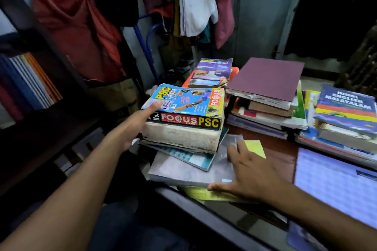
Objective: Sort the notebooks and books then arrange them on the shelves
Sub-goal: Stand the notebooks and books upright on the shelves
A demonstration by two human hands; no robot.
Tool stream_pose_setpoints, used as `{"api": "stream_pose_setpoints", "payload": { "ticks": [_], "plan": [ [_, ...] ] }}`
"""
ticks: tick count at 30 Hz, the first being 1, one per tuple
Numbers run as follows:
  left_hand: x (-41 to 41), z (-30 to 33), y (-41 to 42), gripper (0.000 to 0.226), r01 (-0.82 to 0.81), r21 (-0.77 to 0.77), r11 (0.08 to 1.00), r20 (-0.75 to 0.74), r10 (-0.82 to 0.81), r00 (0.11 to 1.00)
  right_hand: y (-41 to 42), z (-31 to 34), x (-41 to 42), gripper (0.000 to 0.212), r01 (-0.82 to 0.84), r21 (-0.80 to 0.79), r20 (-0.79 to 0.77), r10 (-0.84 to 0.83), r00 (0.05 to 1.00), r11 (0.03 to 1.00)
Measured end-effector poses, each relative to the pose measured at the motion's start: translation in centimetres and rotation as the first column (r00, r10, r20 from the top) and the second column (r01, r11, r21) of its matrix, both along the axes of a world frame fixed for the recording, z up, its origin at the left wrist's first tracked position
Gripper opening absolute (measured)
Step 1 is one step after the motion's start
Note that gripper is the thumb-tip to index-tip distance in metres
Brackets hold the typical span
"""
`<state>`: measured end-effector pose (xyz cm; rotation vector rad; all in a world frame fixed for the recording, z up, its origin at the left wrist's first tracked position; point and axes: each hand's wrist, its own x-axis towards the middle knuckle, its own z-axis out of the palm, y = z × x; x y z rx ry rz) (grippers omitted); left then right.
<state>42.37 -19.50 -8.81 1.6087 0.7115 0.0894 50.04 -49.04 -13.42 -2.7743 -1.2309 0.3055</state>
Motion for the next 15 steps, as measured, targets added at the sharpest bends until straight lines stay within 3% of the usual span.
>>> {"api": "stream_pose_setpoints", "payload": {
  "ticks": [2, 4, 6, 8, 10, 12, 15],
  "plan": [
    [0.1, 0.3, 0.1, 0.046, -0.007, 0.005, 1.000, -0.012, 0.007, 1.000, 0.6, 1.8, 2.5, 0.097, 0.064, 0.047, -0.200, -0.053, 0.978, 0.997],
    [0.1, 0.5, -0.1, 0.043, -0.036, 0.023, 0.999, -0.015, 0.036, 0.999, 1.1, 3.7, 5.2, 0.090, 0.227, 0.278, -0.390, -0.107, 0.915, 0.933],
    [0.2, 0.5, -0.2, 0.045, -0.064, 0.087, 0.994, -0.042, 0.068, 0.997, 2.0, 4.6, 7.0, 0.094, 0.365, 0.413, -0.502, -0.126, 0.856, 0.835],
    [0.3, 0.2, 0.0, 0.052, -0.100, 0.206, 0.973, -0.083, 0.119, 0.989, 3.5, 4.5, 7.4, 0.101, 0.374, 0.407, -0.527, -0.120, 0.841, 0.834],
    [0.2, 0.2, 0.3, 0.056, -0.120, 0.288, 0.950, -0.101, 0.155, 0.983, 5.2, 4.1, 6.6, 0.088, 0.404, 0.443, -0.632, -0.041, 0.774, 0.800],
    [0.1, 0.5, 0.2, 0.055, -0.118, 0.298, 0.947, -0.108, 0.156, 0.982, 6.5, 3.3, 5.3, 0.066, 0.524, 0.487, -0.768, 0.057, 0.638, 0.699],
    [-0.2, 0.8, -0.2, 0.055, -0.109, 0.272, 0.956, -0.095, 0.140, 0.986, 7.5, 1.7, 3.7, 0.045, 0.665, 0.534, -0.821, 0.131, 0.556, 0.522]
  ]
}}
